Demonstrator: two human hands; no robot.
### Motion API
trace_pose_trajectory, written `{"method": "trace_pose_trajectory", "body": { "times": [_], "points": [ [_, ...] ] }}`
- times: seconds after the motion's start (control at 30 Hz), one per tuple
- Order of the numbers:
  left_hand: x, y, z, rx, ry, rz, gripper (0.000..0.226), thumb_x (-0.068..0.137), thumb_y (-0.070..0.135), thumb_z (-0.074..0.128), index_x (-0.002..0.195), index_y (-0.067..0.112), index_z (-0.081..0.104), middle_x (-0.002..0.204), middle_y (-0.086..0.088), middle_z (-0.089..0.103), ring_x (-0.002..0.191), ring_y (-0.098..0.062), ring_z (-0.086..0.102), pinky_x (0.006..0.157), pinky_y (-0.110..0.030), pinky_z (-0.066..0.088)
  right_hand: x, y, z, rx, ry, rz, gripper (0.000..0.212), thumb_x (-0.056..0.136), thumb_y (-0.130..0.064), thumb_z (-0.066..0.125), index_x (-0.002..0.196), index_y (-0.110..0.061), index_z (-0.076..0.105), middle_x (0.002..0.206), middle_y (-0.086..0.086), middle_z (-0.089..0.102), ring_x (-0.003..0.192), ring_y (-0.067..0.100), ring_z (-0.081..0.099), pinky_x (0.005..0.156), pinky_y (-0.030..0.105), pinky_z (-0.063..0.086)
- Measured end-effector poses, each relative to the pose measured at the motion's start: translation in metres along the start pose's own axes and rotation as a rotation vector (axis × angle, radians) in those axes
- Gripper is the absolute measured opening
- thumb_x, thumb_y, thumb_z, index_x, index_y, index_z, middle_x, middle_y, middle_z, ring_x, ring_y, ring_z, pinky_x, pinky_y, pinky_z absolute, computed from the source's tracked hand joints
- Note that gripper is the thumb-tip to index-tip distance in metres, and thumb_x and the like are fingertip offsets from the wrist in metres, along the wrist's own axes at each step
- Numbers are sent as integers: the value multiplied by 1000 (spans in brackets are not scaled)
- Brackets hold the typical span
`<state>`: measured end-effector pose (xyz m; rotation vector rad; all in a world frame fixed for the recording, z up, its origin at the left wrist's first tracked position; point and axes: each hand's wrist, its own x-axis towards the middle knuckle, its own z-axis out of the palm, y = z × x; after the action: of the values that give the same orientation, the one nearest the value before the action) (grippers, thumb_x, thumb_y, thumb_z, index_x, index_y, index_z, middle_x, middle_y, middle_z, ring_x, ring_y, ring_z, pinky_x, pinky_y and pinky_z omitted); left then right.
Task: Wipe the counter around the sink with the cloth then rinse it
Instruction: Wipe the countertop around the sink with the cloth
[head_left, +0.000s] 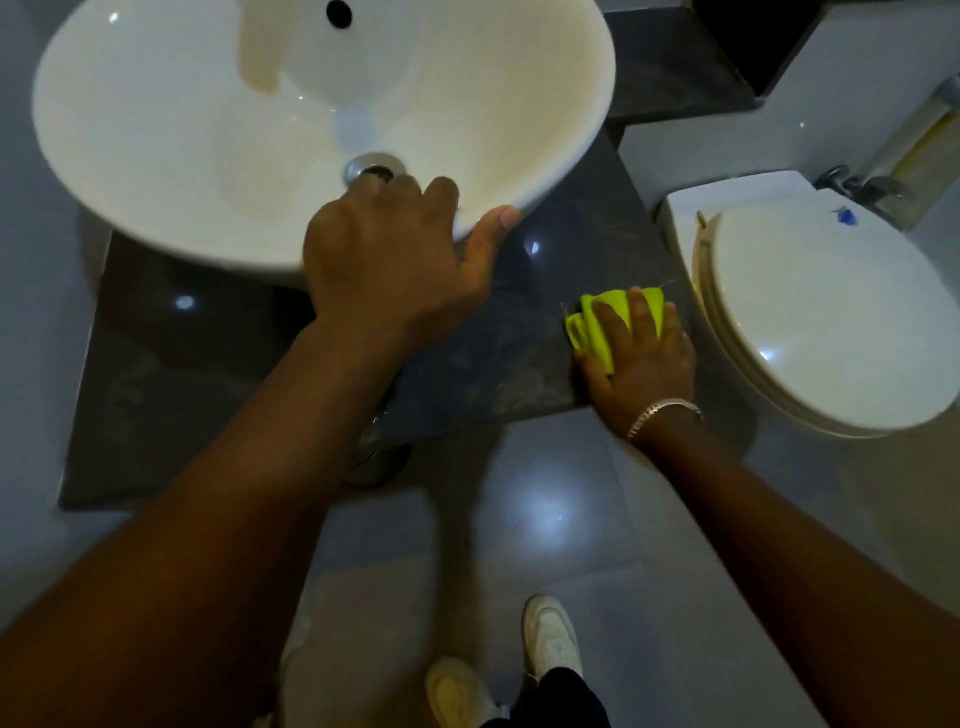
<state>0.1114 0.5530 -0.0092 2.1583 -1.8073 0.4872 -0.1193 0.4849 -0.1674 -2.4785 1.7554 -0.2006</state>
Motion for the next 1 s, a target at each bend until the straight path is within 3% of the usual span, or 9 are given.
{"method": "trace_pose_trajectory", "body": {
  "times": [0.13,0.3,0.37,0.47,0.57,0.67,0.87,1.0],
  "points": [
    [3,0,-4,-15,-35,2,63,91,64,27,102,12,61,100,-20,65,94,-40,58,62,-37,30,-13,-81,9,109,5,157,64,87,-57,36,146,-33,32,161,10,18,144,49,8,112,61,14],
    [1,-14,-11,-134,-154,125,55,90,62,32,106,14,56,106,-15,63,98,-38,55,67,-39,36,-43,-177,21,147,-73,-212,59,87,-53,39,141,-31,41,156,14,30,141,52,16,109,63,20],
    [-6,-31,-18,-148,-151,150,60,89,63,29,102,13,59,99,-15,64,94,-38,56,70,-43,45,-45,-169,20,168,-58,-350,56,86,-52,40,138,-32,46,153,12,37,138,51,26,107,62,28],
    [-15,-75,-23,-165,-148,126,73,88,68,19,91,11,64,87,-16,64,87,-36,56,71,-44,44,-40,-117,19,170,-70,-438,52,89,-51,41,139,-34,46,153,7,38,140,45,28,108,57,31],
    [-16,-110,-22,-273,-168,121,73,91,65,20,94,9,65,86,-14,63,82,-29,53,70,-36,37,-11,-90,9,137,-83,-301,56,87,-52,35,139,-34,44,156,7,34,141,44,25,109,57,29],
    [-14,-104,-18,-159,-105,76,70,89,66,19,100,16,67,87,-9,64,84,-30,55,68,-33,33,7,-128,4,136,-135,-163,59,83,-48,40,142,-38,38,160,5,23,144,47,11,113,56,17],
    [-13,-97,-19,-136,-81,4,68,87,68,20,103,21,66,84,-4,65,87,-30,57,69,-36,36,-31,-249,25,184,-275,-444,59,91,-58,36,147,-44,22,163,8,0,145,45,-7,114,60,-3],
    [-16,-98,-17,-124,-59,8,67,88,67,20,89,18,66,82,-5,63,84,-29,55,66,-32,27,-47,-289,29,119,-322,-630,55,92,-52,42,145,-44,28,162,11,5,143,51,-3,111,65,-3]
  ]
}}
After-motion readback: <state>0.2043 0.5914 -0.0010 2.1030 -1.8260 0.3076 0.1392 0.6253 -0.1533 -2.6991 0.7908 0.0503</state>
